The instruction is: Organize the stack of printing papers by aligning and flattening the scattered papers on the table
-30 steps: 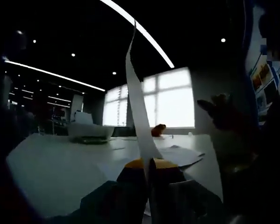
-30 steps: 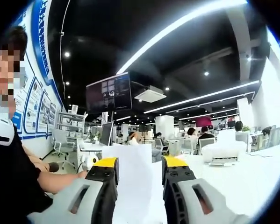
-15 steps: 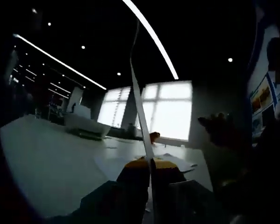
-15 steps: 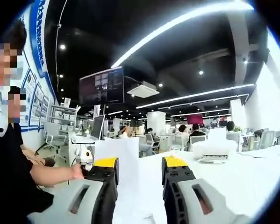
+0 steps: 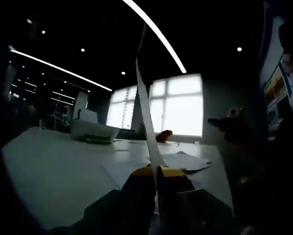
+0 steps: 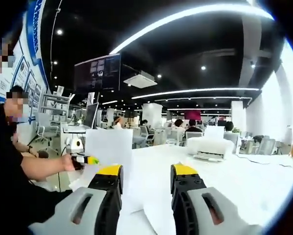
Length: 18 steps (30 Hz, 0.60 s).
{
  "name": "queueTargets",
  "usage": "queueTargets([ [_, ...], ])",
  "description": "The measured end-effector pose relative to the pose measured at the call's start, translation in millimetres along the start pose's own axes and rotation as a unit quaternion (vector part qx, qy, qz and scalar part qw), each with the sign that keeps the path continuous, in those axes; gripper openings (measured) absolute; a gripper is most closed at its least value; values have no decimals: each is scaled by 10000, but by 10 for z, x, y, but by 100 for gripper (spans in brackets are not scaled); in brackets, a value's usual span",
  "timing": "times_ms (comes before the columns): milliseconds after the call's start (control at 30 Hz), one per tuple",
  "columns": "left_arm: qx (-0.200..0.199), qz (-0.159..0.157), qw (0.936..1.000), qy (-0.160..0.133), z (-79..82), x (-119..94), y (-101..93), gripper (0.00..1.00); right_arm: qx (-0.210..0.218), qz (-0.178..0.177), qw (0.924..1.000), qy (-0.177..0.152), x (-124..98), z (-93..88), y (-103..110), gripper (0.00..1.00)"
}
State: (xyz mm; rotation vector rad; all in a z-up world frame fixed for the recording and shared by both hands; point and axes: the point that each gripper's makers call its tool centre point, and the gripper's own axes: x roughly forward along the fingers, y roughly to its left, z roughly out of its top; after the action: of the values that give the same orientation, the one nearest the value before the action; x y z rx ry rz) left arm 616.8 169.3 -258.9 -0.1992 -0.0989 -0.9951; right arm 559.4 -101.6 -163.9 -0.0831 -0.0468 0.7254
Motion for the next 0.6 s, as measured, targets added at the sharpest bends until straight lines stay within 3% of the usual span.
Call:
queueTargets([
  [233,35,-20,10000,59,-19,-2,-10,6,-37,32,9989,461,147,-156,-55,36],
  [600,52,-18,9999,96,-28,-6,-11,6,-38,5,9963,859,294,-308,-165,40],
])
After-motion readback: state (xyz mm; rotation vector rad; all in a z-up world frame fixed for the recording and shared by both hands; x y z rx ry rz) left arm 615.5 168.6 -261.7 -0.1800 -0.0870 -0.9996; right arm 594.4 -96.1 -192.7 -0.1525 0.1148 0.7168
